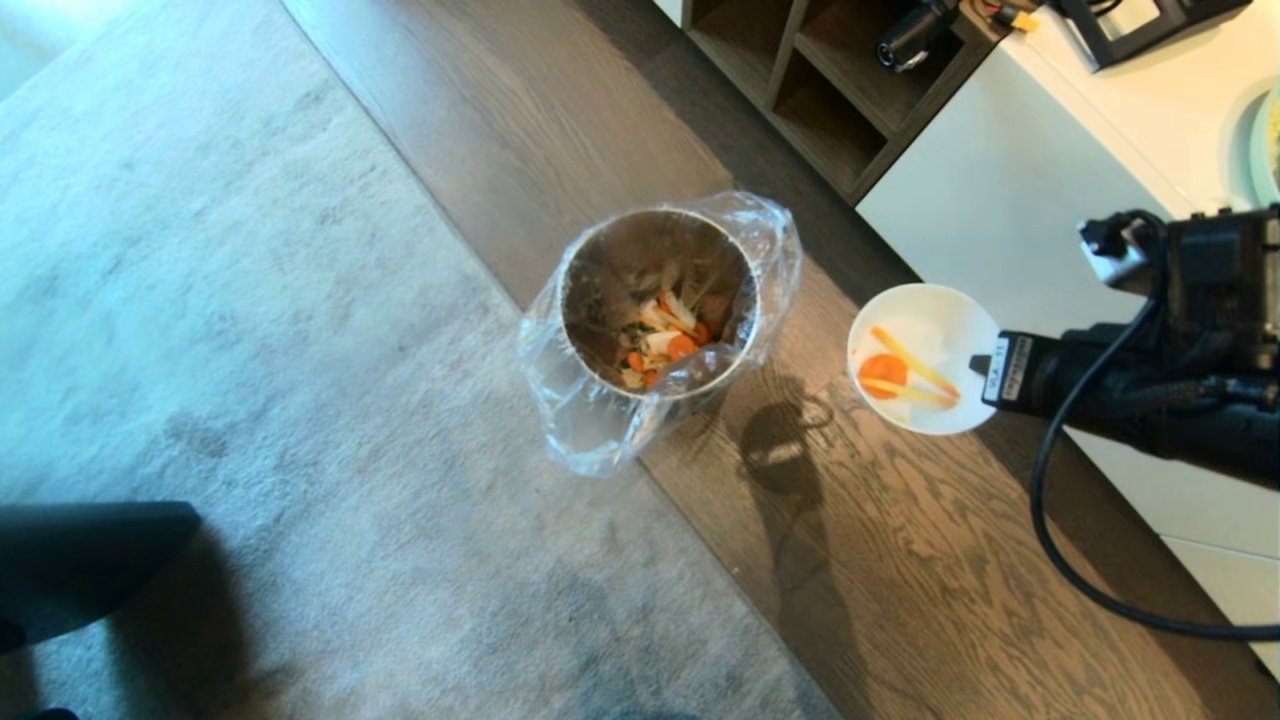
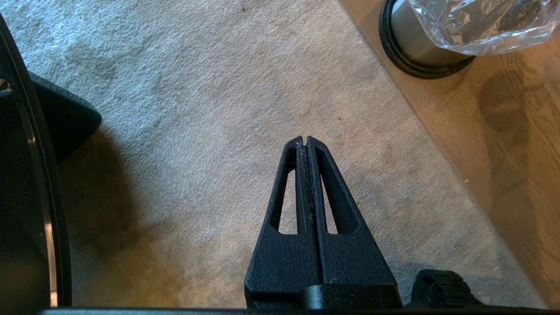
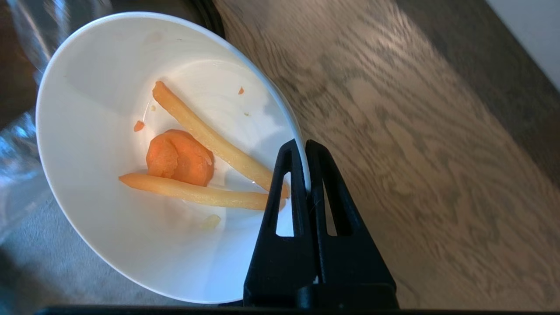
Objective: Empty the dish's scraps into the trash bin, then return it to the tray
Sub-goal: Move the bowl over the trash can, then pour the leftover food from the bowl into the trash can
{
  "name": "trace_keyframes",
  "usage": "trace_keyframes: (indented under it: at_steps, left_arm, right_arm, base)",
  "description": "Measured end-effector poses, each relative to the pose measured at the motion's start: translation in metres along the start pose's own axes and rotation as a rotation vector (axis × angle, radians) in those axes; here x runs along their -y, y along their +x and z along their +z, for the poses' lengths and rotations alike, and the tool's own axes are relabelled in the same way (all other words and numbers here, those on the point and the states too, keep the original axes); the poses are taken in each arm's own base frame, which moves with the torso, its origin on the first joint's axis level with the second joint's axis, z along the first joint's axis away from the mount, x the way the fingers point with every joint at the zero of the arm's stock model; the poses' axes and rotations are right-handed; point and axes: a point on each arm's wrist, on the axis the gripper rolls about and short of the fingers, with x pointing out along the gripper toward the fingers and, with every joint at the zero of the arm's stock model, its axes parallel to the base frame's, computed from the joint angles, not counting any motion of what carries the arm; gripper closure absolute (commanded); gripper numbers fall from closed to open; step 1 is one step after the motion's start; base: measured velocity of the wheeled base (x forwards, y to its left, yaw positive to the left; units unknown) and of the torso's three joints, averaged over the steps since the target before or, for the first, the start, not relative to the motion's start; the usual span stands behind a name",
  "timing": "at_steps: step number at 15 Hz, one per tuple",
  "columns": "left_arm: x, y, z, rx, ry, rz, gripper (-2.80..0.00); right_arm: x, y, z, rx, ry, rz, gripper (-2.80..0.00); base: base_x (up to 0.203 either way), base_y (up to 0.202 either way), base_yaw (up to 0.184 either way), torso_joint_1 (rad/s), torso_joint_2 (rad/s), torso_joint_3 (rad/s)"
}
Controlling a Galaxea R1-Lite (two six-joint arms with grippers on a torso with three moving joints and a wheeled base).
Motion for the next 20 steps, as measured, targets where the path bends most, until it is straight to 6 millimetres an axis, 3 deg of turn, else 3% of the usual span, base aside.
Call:
trace_keyframes:
  at_steps: [4,7,20]
  left_arm:
    - [0.000,0.000,0.000,0.000,0.000,-0.001,0.00]
    - [0.000,0.000,0.000,0.000,0.000,0.000,0.00]
    - [0.000,0.000,0.000,0.000,0.001,-0.001,0.00]
  right_arm:
    - [-0.017,0.009,0.039,0.111,-0.067,0.040,0.00]
    - [-0.031,0.013,0.054,0.149,-0.082,0.077,0.00]
    - [-0.091,0.014,0.061,0.223,-0.178,0.247,0.00]
  base:
    - [0.000,0.000,0.000,0.000,0.00,0.000]
    - [0.000,0.000,0.000,0.000,0.00,0.000]
    - [0.000,0.000,0.000,0.000,0.00,0.000]
